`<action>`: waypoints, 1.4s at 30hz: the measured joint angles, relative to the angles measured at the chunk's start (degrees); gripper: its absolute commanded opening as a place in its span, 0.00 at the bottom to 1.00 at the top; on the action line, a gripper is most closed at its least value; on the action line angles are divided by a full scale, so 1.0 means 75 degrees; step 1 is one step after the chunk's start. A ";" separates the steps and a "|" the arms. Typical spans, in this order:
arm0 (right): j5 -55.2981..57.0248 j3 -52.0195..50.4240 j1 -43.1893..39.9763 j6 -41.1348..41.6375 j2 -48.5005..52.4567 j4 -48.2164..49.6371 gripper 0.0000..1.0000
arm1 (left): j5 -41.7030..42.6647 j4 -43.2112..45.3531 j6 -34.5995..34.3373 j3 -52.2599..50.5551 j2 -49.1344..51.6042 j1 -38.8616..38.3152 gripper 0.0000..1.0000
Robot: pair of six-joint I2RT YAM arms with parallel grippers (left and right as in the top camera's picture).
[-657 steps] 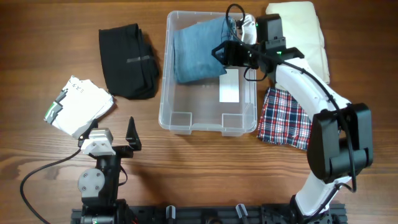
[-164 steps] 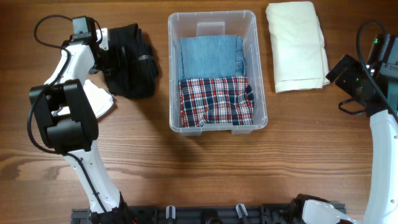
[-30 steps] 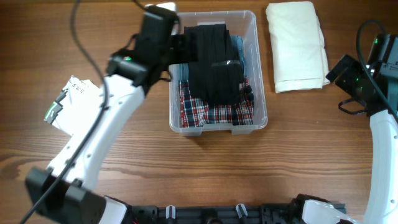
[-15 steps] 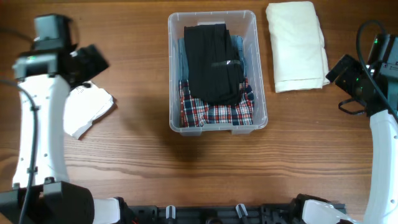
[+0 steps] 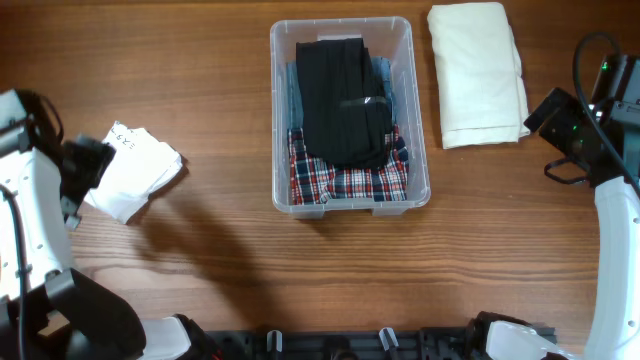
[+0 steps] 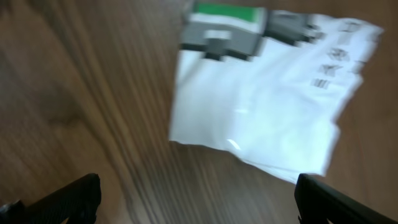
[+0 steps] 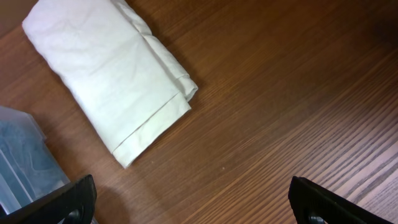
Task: Pack container
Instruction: 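Move the left gripper to the white graphic T-shirt and grasp it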
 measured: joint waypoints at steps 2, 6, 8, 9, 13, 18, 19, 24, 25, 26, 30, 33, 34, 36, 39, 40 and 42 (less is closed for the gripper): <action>0.0000 0.0000 0.0000 0.0000 0.0000 0.0003 1.00 | 0.0000 0.0210 -0.0009 -0.0353 0.0000 0.0271 1.00; 0.0000 0.0000 0.0000 0.0000 0.0000 0.0003 1.00 | -0.0003 0.0664 -0.0026 -0.0906 0.0000 0.0650 1.00; 0.0000 0.0000 0.0000 0.0000 0.0000 0.0000 1.00 | 0.0000 0.0915 0.0012 -0.1125 0.0000 0.0731 1.00; 0.0000 0.0000 0.0000 0.0000 0.0000 0.0003 1.00 | 0.0000 0.1043 0.0041 -0.1209 0.0000 0.0731 1.00; 0.0000 0.0000 0.0000 0.0000 0.0000 0.0000 1.00 | 0.0157 0.1510 0.0294 -0.1530 0.0000 0.0731 1.00; 0.0000 0.0000 0.0000 0.0000 0.0000 0.0003 1.00 | 0.0627 0.2031 0.1011 -0.1629 0.0000 0.0731 1.00; 0.0000 0.0000 0.0000 0.0000 0.0000 0.0003 1.00 | 0.0691 0.2084 0.1096 -0.1641 0.0000 0.0731 1.00; 0.0000 0.0000 0.0000 0.0000 0.0000 0.0003 1.00 | 0.0877 0.2346 0.1282 -0.1664 0.0003 0.0731 1.00; 0.0000 0.0000 0.0000 0.0000 0.0000 0.0003 1.00 | 0.0903 0.2387 0.1306 -0.1664 0.0015 0.0731 1.00; 0.0000 0.0000 0.0000 0.0000 0.0000 0.0003 1.00 | 0.0921 0.2433 0.1326 -0.1667 0.0047 0.0731 1.00; 0.0000 0.0000 0.0000 0.0000 0.0000 0.0003 1.00 | 0.0962 0.2704 0.1384 -0.1667 0.0475 0.0731 1.00; 0.0000 0.0000 0.0003 0.0000 0.0000 0.0003 1.00 | 0.0991 0.2838 0.1387 -0.1667 0.0845 0.0731 1.00; 0.0000 0.0000 0.0003 0.0000 0.0000 0.0000 1.00 | 0.0991 0.2871 0.1387 -0.1667 0.0935 0.0731 1.00; 0.0000 0.0000 0.0003 0.0000 0.0000 0.0003 1.00 | 0.1014 0.2970 0.1387 -0.1667 0.1139 0.0731 1.00; 0.0000 0.0000 0.0000 0.0000 0.0000 0.0003 1.00 | 0.1020 0.3139 0.1387 -0.1667 0.1510 0.0731 1.00; 0.0000 0.0000 0.0003 0.0000 0.0000 0.0000 1.00 | 0.1040 0.3197 0.1387 -0.1667 0.1629 0.0731 1.00; 0.0000 0.0000 0.0003 0.0000 0.0000 0.0000 1.00 | 0.1105 0.3293 0.1387 -0.1664 0.1804 0.0737 1.00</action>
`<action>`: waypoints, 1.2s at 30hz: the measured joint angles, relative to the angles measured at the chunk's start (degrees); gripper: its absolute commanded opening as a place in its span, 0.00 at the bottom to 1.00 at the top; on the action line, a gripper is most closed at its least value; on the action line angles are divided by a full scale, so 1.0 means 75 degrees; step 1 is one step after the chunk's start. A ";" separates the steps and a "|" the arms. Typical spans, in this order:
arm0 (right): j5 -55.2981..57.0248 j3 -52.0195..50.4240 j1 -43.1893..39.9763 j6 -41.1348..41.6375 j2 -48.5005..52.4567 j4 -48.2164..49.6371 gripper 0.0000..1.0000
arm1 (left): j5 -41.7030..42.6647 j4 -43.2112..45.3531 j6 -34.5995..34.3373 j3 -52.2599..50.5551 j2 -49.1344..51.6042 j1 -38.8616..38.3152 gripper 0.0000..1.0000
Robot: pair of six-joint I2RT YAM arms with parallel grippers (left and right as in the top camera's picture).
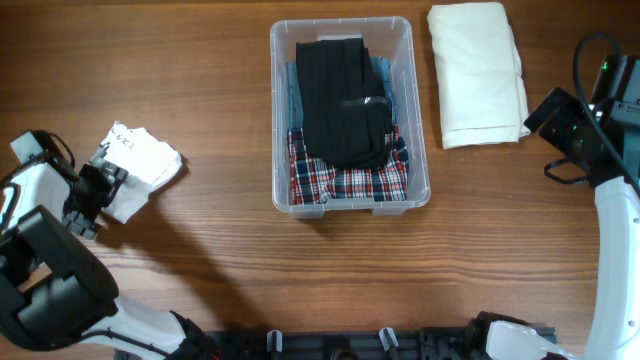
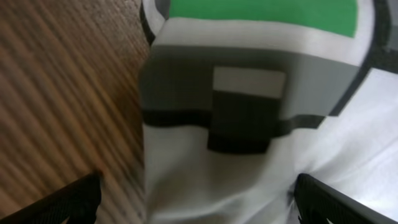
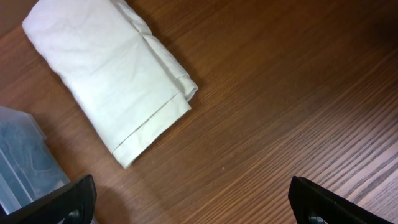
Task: Pack container
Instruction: 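Move the left gripper to the white graphic T-shirt and grasp it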
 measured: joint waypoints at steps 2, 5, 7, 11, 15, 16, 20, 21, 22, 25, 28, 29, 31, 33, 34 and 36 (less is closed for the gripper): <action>0.0000 0.0000 -0.0003 0.0000 0.0000 0.0003 1.00 | 0.0055 0.0029 0.0012 0.0000 0.0035 0.0023 1.00; 0.0000 0.0000 -0.0003 0.0000 0.0000 0.0000 1.00 | 0.0143 0.0073 0.0047 0.0035 0.0108 0.0038 1.00; 0.0000 0.0000 -0.0003 0.0000 0.0000 0.0003 1.00 | 0.0219 0.0119 0.0052 0.0070 0.0166 0.0052 1.00; 0.0000 0.0000 -0.0003 0.0000 0.0000 0.0003 1.00 | 0.0256 0.0160 0.0052 0.0102 0.0207 0.0052 0.95; 0.0000 0.0000 -0.0003 0.0000 0.0000 0.0003 1.00 | 0.0364 0.0198 0.0073 0.0108 0.0219 0.0050 0.78; 0.0000 0.0000 0.0000 0.0000 0.0000 0.0003 1.00 | 0.0411 0.0227 0.0090 0.0114 0.0230 0.0050 0.73; 0.0000 0.0000 0.0000 0.0000 0.0000 0.0003 1.00 | 0.0539 0.0286 0.0079 0.0146 0.0271 0.0020 0.72; 0.0000 0.0000 -0.0003 0.0000 0.0000 0.0003 1.00 | 0.0548 0.0289 0.0079 0.0146 0.0271 0.0020 0.69; 0.0000 0.0000 -0.0003 0.0000 0.0000 0.0003 1.00 | 0.0557 0.0289 0.0076 0.0146 0.0271 0.0020 0.62; 0.0000 0.0000 0.0000 0.0000 0.0000 0.0000 1.00 | 0.0624 0.0315 0.0102 0.0154 0.0271 0.0006 0.43; 0.0000 0.0000 0.0000 0.0000 0.0000 0.0000 1.00 | 0.0676 0.0326 0.0079 0.0175 0.0271 -0.0009 0.11; 0.0000 0.0000 -0.0003 0.0000 0.0000 0.0003 1.00 | 0.0679 0.0309 0.0093 0.0192 0.0271 -0.0006 0.04; 0.0000 0.0000 0.0000 0.0000 0.0000 0.0000 0.99 | 0.0667 0.0268 0.0114 0.0224 0.0265 -0.0006 0.04; 0.0000 0.0000 -0.0003 0.0000 0.0000 0.0003 1.00 | 0.0644 0.0219 0.0082 0.0245 0.0262 -0.0006 0.04; 0.0000 0.0000 0.0000 0.0000 0.0000 0.0000 1.00 | 0.0638 0.0181 0.0079 0.0262 0.0262 -0.0006 0.04; 0.0000 0.0000 -0.0003 0.0000 0.0000 0.0003 1.00 | 0.0650 -0.0058 0.0076 0.0364 0.0274 -0.0006 0.04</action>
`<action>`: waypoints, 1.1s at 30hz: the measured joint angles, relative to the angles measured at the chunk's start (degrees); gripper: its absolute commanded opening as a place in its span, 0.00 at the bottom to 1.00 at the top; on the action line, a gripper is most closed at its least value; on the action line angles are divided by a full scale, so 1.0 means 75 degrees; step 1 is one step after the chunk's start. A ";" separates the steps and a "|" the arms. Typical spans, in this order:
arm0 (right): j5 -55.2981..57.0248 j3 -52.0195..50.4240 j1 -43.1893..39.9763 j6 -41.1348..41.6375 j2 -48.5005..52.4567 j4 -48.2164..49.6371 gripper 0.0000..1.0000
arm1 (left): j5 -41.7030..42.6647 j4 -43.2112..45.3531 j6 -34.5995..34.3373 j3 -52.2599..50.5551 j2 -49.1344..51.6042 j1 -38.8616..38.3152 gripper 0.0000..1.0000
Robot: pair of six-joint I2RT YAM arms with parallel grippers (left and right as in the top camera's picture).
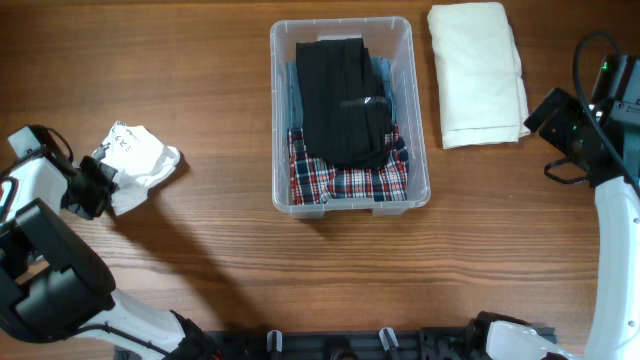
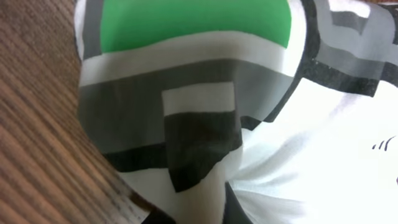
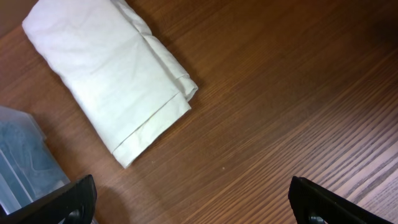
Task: Pack container
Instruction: 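Move the left gripper to the white graphic T-shirt and grasp it, then lift the white T-shirt with the left gripper into the bin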
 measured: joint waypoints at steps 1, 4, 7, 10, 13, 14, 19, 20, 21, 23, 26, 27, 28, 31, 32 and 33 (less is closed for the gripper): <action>0.0000 0.0000 0.0000 0.0000 0.0000 -0.0003 1.00 | 0.0041 -0.0268 0.0003 0.0073 0.0003 0.0000 0.04; 0.0000 0.0000 0.0000 0.0000 0.0000 0.0000 1.00 | 0.0551 -0.0854 0.0000 0.0274 -0.0015 0.0029 0.04; 0.0000 0.0000 0.0000 0.0000 0.0000 -0.0003 1.00 | 0.1612 -0.1198 0.0000 0.0726 -0.0291 0.0015 0.04; 0.0000 0.0000 0.0003 0.0000 0.0000 -0.0003 1.00 | 0.2095 -0.1480 0.0000 0.1137 -0.1052 -0.0096 0.04; 0.0000 0.0000 0.0000 0.0000 0.0000 -0.0003 1.00 | 0.2358 -0.1524 -0.0003 0.1378 -0.2296 -0.0595 0.04; 0.0000 0.0000 0.0000 0.0000 0.0000 0.0000 1.00 | 0.2398 -0.1530 -0.0023 0.1381 -0.2789 -0.0944 0.04; 0.0000 0.0000 0.0000 0.0000 0.0000 0.0000 1.00 | 0.2547 -0.1291 -0.0236 0.1396 -0.4147 -0.3066 0.04; 0.0000 0.0000 0.0003 0.0000 0.0000 -0.0003 1.00 | 0.2617 -0.1244 -0.0323 0.1399 -0.4272 -0.3561 0.04; 0.0000 0.0000 0.0000 0.0000 0.0000 0.0000 1.00 | 0.2640 -0.1215 -0.0411 0.1399 -0.4316 -0.3931 0.04; 0.0000 0.0000 0.0000 0.0000 0.0000 -0.0003 1.00 | 0.2664 -0.1064 -0.0600 0.1402 -0.4275 -0.5080 0.04; 0.0000 0.0000 0.0000 0.0000 0.0000 0.0000 1.00 | 0.2259 -0.0895 -0.0921 0.1402 -0.3958 -0.6508 0.04; 0.0000 0.0000 0.0000 0.0000 0.0000 -0.0003 1.00 | 0.2066 -0.0833 -0.0994 0.1402 -0.3818 -0.6875 0.04; 0.0000 0.0000 0.0000 0.0000 0.0000 -0.0003 1.00 | 0.1877 -0.0772 -0.1099 0.1402 -0.3652 -0.7219 0.04; 0.0000 0.0000 0.0000 0.0000 0.0000 -0.0003 1.00 | 0.1469 -0.0396 -0.1425 0.1402 -0.3080 -0.8172 0.04; 0.0000 0.0000 0.0000 0.0000 0.0000 0.0000 1.00 | 0.1387 -0.0204 -0.1521 0.1402 -0.2900 -0.8405 0.04; 0.0000 0.0000 0.0000 0.0000 0.0000 0.0000 1.00 | 0.1329 -0.0009 -0.1641 0.1402 -0.2693 -0.8650 0.04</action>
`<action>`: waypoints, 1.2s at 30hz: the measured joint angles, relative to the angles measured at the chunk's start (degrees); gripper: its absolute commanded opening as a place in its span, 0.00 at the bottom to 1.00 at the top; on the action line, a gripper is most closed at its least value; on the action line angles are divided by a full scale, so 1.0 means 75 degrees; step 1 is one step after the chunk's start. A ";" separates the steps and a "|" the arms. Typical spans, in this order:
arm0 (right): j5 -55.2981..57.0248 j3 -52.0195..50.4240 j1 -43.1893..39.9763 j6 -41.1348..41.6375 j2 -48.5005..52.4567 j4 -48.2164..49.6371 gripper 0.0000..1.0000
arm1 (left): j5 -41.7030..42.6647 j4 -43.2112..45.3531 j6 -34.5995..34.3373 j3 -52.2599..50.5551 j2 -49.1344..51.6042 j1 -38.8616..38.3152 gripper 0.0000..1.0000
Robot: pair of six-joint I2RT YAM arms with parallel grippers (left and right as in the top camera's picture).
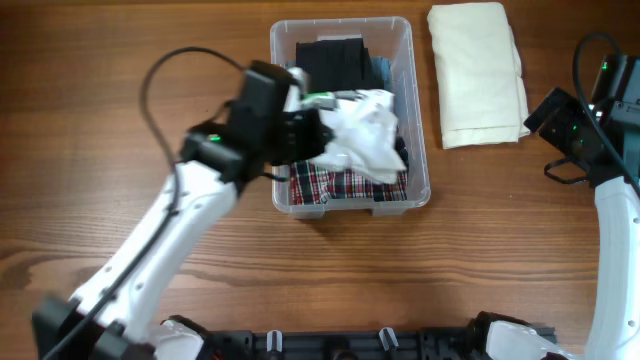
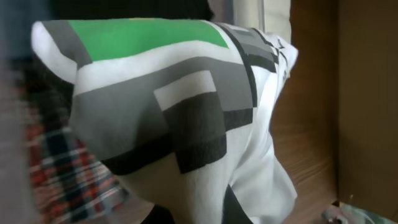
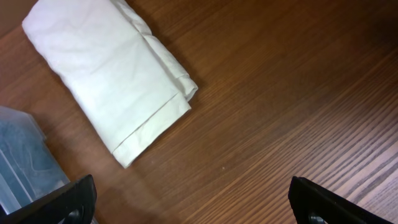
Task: Pack container
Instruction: 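Lift the white T-shirt with the left gripper into the bin, then press and tuck the white T-shirt into the bin's lower half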
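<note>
A clear plastic container stands at the table's far middle, holding a black garment, a plaid cloth and some blue denim. My left gripper reaches over its left wall, shut on a white garment with green, grey and black blocks, which hangs over the contents. That garment fills the left wrist view and hides the fingers. A folded cream cloth lies right of the container and shows too as the cream cloth. My right gripper hovers open beside it, holding nothing.
The container's corner shows at the left edge of the right wrist view. The right arm stands along the table's right edge. Bare wood lies to the left of and in front of the container.
My left gripper has moved from the table's far left to over the container, with the white garment in it. The garment's place on the table is now bare. The right arm has not moved.
The white garment lay at the table's left with my left gripper open beside it. Then the gripper was down over it, then shut on its bunched edge. Now the garment hangs over the container. My right gripper stayed open by the cream cloth throughout.
</note>
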 measured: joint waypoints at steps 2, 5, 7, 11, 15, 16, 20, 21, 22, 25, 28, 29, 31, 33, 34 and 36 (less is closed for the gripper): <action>0.0000 0.0000 0.0000 0.0000 0.0000 0.0000 1.00 | -0.0087 0.0210 -0.0291 0.0000 0.0423 -0.0385 0.04; 0.0000 0.0000 0.0003 0.0000 0.0000 0.0000 1.00 | -0.0195 0.0321 -0.0656 0.0000 0.0962 -0.0635 0.04; 0.0000 0.0000 0.0003 0.0000 0.0000 0.0000 1.00 | -0.0227 0.0312 -0.0761 0.0000 0.1174 -0.0653 0.04; 0.0000 0.0000 0.0000 0.0000 0.0000 -0.0003 1.00 | -0.0405 0.0064 -0.0883 0.0000 0.1419 -0.0656 0.04; 0.0000 0.0000 0.0000 0.0000 0.0000 0.0000 1.00 | -0.1014 -0.0615 -0.0918 0.0012 0.1419 -0.0743 0.04; 0.0000 0.0000 0.0003 0.0000 0.0000 -0.0003 1.00 | -0.1236 -0.0804 -0.0918 0.0012 0.1419 -0.0801 0.07; 0.0000 0.0000 0.0000 0.0000 0.0000 0.0000 1.00 | -0.1833 -0.1081 -0.0994 0.0012 0.1419 -0.1020 0.53; 0.0000 0.0000 0.0003 0.0000 0.0000 0.0000 1.00 | -0.1894 -0.1096 -0.0962 0.0012 0.1419 -0.1052 0.64; 0.0000 0.0000 0.0000 0.0000 0.0000 0.0000 1.00 | -0.1973 -0.1134 -0.0968 0.0015 0.1419 -0.1081 0.67; 0.0000 0.0000 0.0000 0.0000 0.0000 0.0000 1.00 | -0.2107 -0.1265 -0.0892 0.0015 0.1419 -0.1090 0.88; 0.0000 0.0000 0.0003 0.0000 0.0000 -0.0003 1.00 | -0.2180 -0.1300 -0.0568 0.0015 0.1419 -0.1093 0.99; 0.0000 0.0000 0.0000 0.0000 0.0000 -0.0003 1.00 | -0.2192 -0.1300 -0.0513 0.0015 0.1419 -0.1099 0.99; 0.0000 0.0000 0.0003 0.0000 0.0000 0.0000 1.00 | -0.2244 -0.1326 -0.0414 0.0015 0.1416 -0.1099 1.00; 0.0000 0.0000 0.0003 0.0000 0.0000 -0.0003 1.00 | -0.2404 -0.1457 -0.0382 0.0023 0.1370 -0.1099 1.00; 0.0000 0.0000 0.0003 0.0000 0.0000 0.0000 1.00 | -0.2576 -0.1588 -0.0358 0.0038 0.1262 -0.1099 0.99; 0.0000 0.0000 0.0000 0.0000 0.0000 0.0000 1.00 | -0.2798 -0.1647 -0.0350 0.0114 0.0988 -0.1099 0.99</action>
